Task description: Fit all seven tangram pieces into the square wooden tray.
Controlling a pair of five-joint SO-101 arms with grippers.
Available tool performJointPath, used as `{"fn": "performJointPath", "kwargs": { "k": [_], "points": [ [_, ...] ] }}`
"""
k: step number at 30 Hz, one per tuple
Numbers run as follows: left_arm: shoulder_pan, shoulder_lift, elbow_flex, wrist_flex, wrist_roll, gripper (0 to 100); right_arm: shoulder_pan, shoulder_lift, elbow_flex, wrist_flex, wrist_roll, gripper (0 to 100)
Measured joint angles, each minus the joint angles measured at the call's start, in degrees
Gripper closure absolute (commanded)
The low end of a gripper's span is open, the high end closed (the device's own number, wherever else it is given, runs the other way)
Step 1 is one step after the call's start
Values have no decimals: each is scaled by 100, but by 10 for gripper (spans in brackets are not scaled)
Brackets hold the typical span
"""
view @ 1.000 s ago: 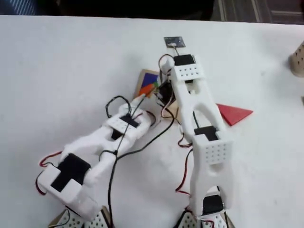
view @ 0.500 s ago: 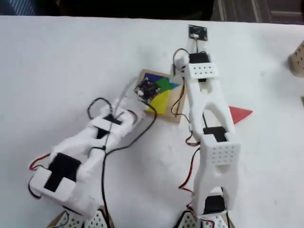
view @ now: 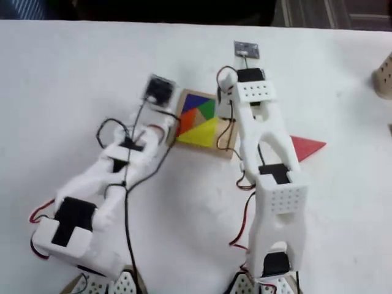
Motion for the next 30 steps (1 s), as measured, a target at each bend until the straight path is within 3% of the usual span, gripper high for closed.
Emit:
{"fn": "performJointPath", "kwargs": {
  "k": [7, 18, 30],
  "points": [
    [-387, 18, -273, 0, 712, 978, -220, -202, 905, -79, -114, 980],
    [-967, 1196, -1521, 0, 1099, 978, -396, -1802, 3886, -2101, 176, 980],
    [-967, 1196, -1574, 281, 1116, 978, -484, -2084, 4659, -1855, 1284, 980]
  ]
}}
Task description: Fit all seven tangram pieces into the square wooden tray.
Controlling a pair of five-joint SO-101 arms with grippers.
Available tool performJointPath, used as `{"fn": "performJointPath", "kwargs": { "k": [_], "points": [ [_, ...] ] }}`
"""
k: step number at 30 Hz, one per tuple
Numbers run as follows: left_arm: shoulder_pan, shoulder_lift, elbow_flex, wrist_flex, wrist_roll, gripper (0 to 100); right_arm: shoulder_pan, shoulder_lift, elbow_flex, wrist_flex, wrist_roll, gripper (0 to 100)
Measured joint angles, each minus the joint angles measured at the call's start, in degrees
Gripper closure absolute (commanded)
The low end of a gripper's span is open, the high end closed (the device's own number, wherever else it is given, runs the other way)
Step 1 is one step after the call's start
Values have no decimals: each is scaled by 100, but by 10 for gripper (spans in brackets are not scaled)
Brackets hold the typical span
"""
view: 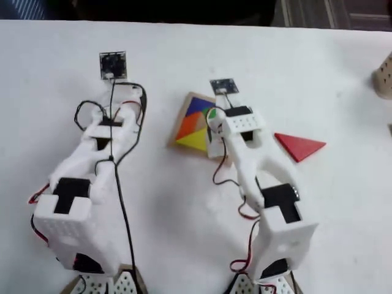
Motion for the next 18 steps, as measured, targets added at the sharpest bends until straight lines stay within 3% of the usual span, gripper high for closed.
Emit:
{"fn": "performJointPath", "kwargs": {
  "k": [7, 14, 18],
  "points": [
    [0, 0, 0, 0, 0, 978, 70, -1310, 1653, -123, 1090, 980],
    [0, 0, 0, 0, 0, 978, 1433, -1714, 2154, -281, 2040, 980],
    [0, 0, 0, 0, 0, 978, 1802, -1380, 1785, -308, 2242, 980]
  ]
}}
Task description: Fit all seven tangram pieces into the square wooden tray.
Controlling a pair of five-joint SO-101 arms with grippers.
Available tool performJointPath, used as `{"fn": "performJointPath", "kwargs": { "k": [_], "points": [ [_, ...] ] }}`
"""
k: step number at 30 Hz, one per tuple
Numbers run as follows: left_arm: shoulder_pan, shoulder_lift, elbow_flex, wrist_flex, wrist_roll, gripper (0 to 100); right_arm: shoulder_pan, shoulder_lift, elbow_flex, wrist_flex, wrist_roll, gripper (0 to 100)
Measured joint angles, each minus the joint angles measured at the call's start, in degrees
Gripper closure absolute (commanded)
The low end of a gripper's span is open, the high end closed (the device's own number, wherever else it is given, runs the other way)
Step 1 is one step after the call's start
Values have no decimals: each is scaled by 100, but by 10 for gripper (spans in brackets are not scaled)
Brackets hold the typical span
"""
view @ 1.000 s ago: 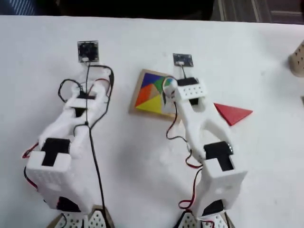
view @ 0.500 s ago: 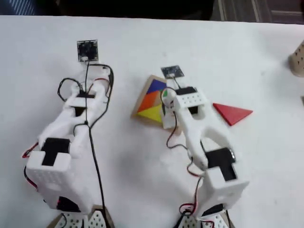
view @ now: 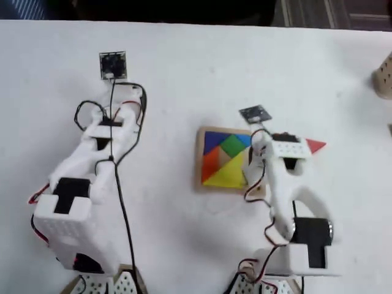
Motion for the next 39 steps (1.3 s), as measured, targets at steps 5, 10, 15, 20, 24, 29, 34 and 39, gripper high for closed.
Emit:
{"fn": "performJointPath", "kwargs": {
  "k": [5, 10, 15, 20, 24, 29, 34, 39],
  "points": [
    [0, 0, 0, 0, 0, 978, 97, 835, -976, 123, 26, 978],
    [0, 0, 0, 0, 0, 978, 70, 1521, -2057, 897, -624, 979],
    [0, 0, 0, 0, 0, 978, -281, 1890, -2585, 1248, -1213, 979],
    [0, 0, 0, 0, 0, 977, -756, 1969, -2673, 1336, -1503, 979],
    [0, 0, 0, 0, 0, 977, -1160, 1969, -2708, 1451, -1714, 979],
    [0, 0, 0, 0, 0, 977, -1670, 1758, -2708, 1503, -1908, 979],
    [0, 0, 0, 0, 0, 977, -2154, 1503, -2708, 1503, -1969, 979],
    [0, 0, 0, 0, 0, 977, -2224, 1196, -2699, 1503, -1969, 979]
  ]
}}
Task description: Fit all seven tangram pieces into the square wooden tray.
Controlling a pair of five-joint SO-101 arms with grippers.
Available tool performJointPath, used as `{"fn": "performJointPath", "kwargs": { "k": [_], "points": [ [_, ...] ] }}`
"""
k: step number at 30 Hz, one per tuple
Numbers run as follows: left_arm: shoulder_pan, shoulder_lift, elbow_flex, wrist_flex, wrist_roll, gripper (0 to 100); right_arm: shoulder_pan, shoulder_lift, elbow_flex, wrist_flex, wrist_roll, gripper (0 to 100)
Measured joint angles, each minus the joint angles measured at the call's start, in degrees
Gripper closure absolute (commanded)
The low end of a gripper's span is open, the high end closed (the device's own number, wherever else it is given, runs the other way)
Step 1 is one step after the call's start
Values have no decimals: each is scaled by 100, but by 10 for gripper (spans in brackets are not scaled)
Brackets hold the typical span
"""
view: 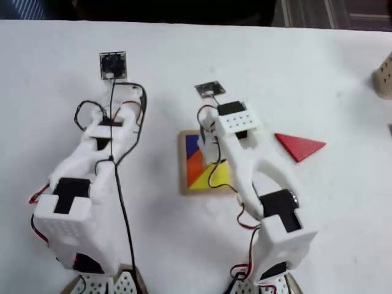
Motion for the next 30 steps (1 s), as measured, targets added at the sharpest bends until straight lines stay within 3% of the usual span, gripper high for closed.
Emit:
{"fn": "performJointPath", "kwargs": {
  "k": [5, 12, 16, 23, 30],
  "points": [
    [0, 0, 0, 0, 0, 977, 62, -422, 448, 9, 0, 945],
    [0, 0, 0, 0, 0, 977, 79, -589, 1046, -712, -695, 720],
    [0, 0, 0, 9, 0, 977, 62, -176, 1046, -993, -870, 753],
    [422, -273, 308, 387, 0, 977, 35, 422, 378, -571, -888, 920],
    [1204, -659, 976, 387, -18, 977, 264, 571, 220, -457, -879, 917]
  ]
}}
